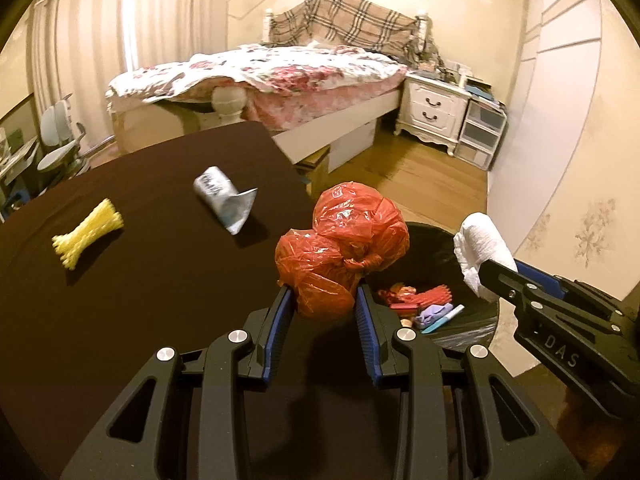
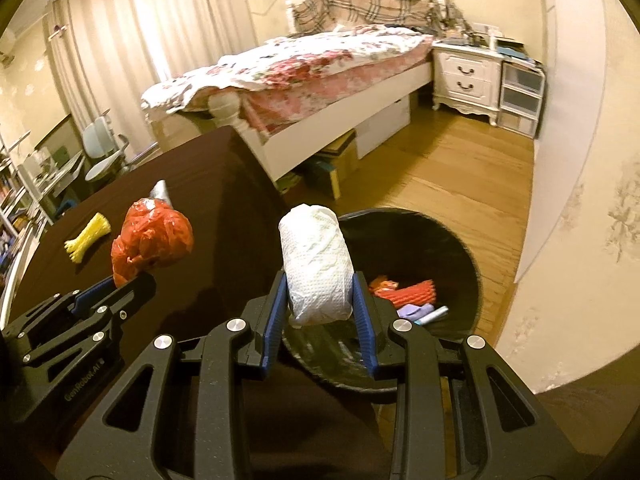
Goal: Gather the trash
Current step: 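Carry the red bags and white towel toward the black bin with both grippers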
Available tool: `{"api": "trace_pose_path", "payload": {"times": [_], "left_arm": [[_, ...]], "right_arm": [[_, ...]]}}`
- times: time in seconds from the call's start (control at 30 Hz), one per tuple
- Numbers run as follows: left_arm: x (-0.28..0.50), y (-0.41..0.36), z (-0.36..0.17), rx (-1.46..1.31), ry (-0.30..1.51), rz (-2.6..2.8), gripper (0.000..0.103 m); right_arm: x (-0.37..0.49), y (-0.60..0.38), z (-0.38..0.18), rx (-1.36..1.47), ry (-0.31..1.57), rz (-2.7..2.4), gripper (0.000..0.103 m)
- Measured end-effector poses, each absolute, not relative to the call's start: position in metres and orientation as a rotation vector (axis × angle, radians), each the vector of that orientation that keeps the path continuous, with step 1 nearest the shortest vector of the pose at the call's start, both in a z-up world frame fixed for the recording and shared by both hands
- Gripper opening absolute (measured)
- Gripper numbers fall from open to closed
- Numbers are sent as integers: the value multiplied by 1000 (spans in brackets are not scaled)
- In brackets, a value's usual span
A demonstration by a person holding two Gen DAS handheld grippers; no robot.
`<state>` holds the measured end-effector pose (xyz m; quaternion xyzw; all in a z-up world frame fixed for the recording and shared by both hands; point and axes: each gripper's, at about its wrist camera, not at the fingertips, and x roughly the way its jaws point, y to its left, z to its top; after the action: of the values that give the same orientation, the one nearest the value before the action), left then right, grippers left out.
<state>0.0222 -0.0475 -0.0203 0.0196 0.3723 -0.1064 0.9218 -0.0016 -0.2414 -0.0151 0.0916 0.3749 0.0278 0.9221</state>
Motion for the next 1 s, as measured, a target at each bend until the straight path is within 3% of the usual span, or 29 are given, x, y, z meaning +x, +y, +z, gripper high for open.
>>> {"api": "trace_pose_path", "payload": {"times": [1.0], "left_arm": [[55, -110, -30, 110, 803, -279, 34]], "right_arm": [[12, -287, -25, 230, 752, -59, 32]]}}
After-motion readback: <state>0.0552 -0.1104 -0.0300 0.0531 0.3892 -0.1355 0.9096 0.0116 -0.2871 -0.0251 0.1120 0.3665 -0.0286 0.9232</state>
